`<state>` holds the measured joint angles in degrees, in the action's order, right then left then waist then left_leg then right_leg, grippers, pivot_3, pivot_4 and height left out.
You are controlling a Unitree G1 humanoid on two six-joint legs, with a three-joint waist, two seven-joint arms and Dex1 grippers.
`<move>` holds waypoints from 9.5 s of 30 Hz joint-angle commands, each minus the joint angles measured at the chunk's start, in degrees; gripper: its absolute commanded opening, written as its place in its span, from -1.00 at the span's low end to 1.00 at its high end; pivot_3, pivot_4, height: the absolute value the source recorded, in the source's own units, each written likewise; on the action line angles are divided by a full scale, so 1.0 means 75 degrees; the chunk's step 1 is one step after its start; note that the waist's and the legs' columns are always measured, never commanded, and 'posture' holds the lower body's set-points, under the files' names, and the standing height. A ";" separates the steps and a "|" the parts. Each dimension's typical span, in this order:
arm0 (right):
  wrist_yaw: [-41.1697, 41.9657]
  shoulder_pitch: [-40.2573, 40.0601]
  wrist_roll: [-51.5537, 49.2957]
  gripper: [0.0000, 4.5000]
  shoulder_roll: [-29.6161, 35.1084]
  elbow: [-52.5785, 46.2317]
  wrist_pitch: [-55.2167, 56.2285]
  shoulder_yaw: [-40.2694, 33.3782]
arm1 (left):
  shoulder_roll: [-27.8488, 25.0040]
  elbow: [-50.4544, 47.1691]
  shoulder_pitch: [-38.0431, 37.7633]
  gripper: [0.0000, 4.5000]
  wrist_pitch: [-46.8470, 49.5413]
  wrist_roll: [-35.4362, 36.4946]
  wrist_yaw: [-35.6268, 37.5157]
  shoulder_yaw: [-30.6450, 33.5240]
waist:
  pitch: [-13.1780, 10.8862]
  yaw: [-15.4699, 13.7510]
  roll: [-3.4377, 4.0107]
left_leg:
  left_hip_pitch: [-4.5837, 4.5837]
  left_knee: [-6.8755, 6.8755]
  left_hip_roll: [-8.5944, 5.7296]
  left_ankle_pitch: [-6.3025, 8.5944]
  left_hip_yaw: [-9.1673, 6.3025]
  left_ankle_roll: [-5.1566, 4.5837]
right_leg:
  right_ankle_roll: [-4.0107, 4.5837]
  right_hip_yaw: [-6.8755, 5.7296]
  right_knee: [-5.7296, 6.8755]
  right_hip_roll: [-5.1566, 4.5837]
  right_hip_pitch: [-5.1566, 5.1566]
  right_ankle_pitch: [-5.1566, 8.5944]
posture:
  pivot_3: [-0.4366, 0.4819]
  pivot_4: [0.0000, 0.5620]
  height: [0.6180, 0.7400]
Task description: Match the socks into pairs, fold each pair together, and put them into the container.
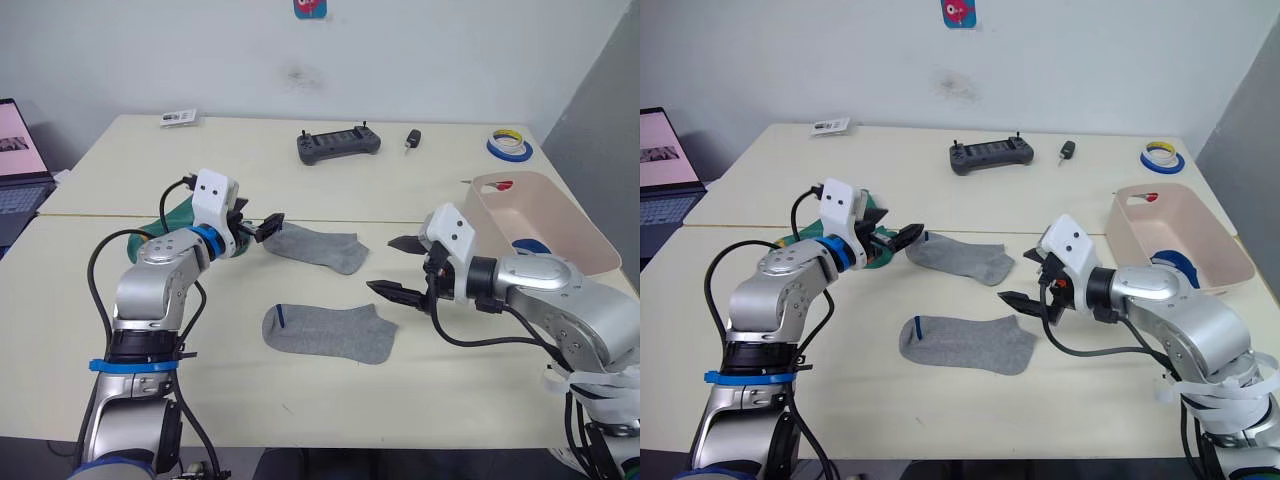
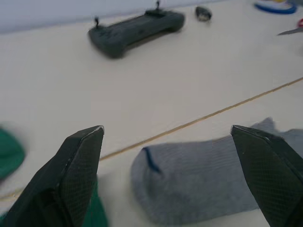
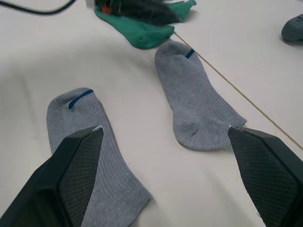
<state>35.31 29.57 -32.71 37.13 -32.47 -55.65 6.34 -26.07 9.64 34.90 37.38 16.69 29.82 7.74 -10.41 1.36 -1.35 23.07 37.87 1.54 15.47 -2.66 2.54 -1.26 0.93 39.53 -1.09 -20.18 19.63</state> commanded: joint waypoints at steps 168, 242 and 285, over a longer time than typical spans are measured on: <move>-0.1438 -0.3984 0.1712 -1.00 -0.1131 -0.0913 0.1263 0.0387 | -0.0890 -0.4375 -0.5533 -0.99 0.1145 0.3647 0.0963 0.0651 | 0.0001 0.0040 0.0003 | -0.0033 -0.0119 0.0008 -0.0033 -0.0008 0.0060 | 0.0004 -0.0001 -0.0037 0.0001 0.0000 0.0000 | -0.05 -0.47 1.00; -0.0515 -0.2512 0.2481 -0.98 -0.1722 0.0417 0.2671 0.1450 | -0.1951 -0.3327 -0.3045 -1.00 -0.1270 0.1105 0.3280 -0.1365 | 0.0150 0.0045 0.0069 | -0.0048 -0.0114 0.0004 -0.0033 -0.0008 0.0054 | 0.0006 0.0006 -0.0007 0.0013 0.0005 0.0000 | -0.05 -0.47 1.00; 0.0837 -0.2583 0.3853 -0.98 -0.1325 0.1747 0.3830 0.2793 | -0.2622 -0.1759 -0.3778 -1.00 -0.3044 -0.0081 0.4397 -0.1504 | 0.0148 0.0017 0.0059 | -0.0043 -0.0110 0.0005 -0.0033 -0.0011 0.0052 | 0.0009 0.0004 -0.0007 0.0017 -0.0001 0.0001 | -0.05 -0.47 1.00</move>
<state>40.62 11.53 -4.41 25.72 -18.35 -26.17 27.19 -44.57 -4.05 7.21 15.43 17.33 62.50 -4.47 -9.30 1.49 -0.91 22.75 37.04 1.57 15.22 -2.74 2.93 -1.19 0.96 39.48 -0.96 -20.19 19.64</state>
